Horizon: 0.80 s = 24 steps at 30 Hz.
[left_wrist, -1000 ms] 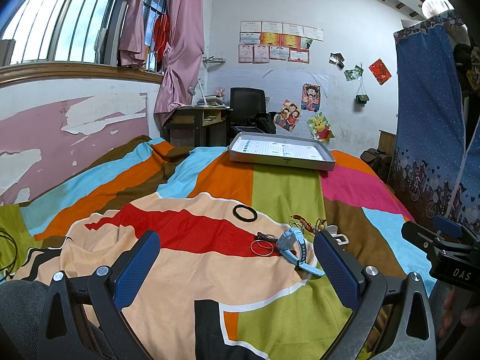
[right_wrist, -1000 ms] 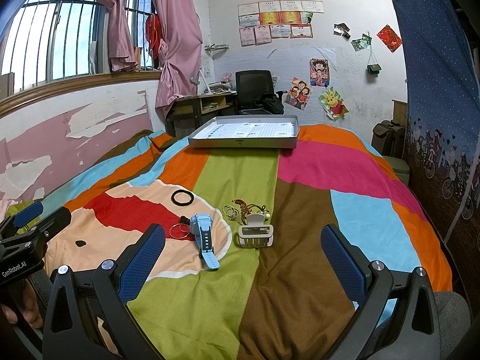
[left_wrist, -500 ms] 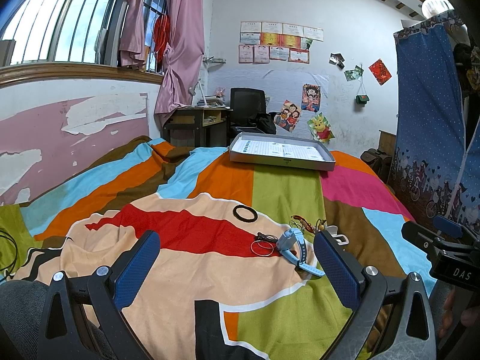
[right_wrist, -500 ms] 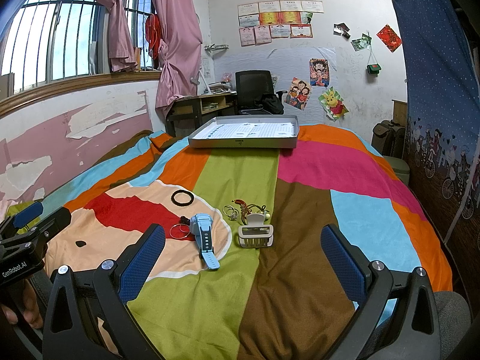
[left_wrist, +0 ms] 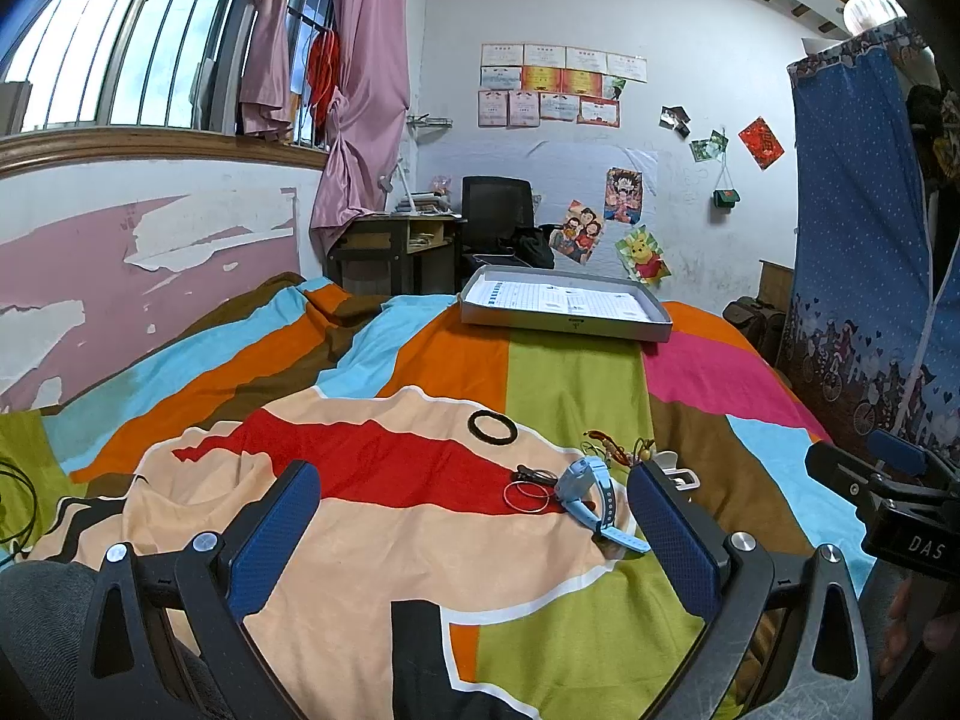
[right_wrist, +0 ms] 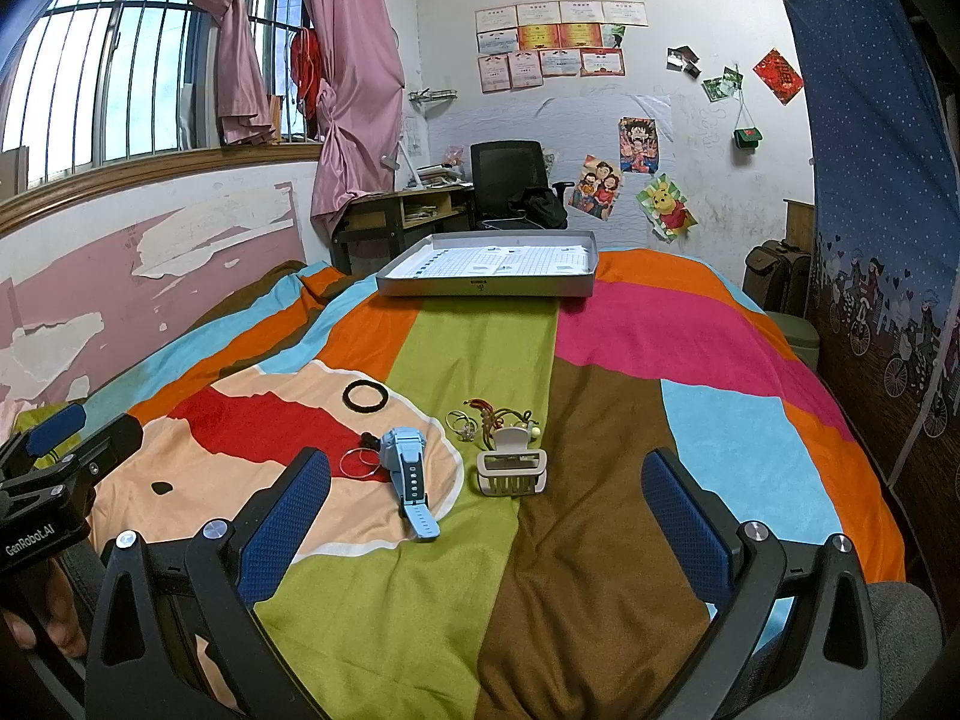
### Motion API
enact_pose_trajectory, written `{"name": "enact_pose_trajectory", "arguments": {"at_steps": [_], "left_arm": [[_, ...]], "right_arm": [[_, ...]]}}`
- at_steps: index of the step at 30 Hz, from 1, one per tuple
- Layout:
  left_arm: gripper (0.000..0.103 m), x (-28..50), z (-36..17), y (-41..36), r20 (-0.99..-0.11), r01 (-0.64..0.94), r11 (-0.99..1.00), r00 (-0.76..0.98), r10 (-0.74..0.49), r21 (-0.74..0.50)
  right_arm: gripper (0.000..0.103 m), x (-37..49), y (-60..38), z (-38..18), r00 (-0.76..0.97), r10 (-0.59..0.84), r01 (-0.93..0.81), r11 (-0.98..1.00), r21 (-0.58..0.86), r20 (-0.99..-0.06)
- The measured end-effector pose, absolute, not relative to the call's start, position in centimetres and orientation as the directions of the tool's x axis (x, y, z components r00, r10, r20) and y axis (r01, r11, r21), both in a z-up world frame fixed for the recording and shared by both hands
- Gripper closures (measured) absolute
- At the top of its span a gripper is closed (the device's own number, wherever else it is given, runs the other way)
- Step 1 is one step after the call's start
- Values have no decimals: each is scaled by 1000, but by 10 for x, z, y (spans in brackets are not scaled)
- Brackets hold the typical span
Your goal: Organize jewelry
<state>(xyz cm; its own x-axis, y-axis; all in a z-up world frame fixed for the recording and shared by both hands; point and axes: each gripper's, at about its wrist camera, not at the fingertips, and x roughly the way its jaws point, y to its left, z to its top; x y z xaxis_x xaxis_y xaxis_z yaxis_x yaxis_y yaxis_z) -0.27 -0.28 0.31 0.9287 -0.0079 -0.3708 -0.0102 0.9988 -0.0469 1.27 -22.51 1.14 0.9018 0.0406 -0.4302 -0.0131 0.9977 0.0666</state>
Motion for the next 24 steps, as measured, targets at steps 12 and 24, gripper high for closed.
{"name": "enact_pose_trajectory", "arguments": {"at_steps": [12, 24], "left_arm": [[0, 8, 16, 5, -393, 0, 994, 919, -43, -107], [0, 85, -6, 3, -560, 91, 977, 807, -187, -194]], "right_arm": [[1, 12, -229, 11, 894, 37, 8, 995, 99, -446], [1, 57, -249, 7, 862, 45, 27, 991, 134, -504]]}}
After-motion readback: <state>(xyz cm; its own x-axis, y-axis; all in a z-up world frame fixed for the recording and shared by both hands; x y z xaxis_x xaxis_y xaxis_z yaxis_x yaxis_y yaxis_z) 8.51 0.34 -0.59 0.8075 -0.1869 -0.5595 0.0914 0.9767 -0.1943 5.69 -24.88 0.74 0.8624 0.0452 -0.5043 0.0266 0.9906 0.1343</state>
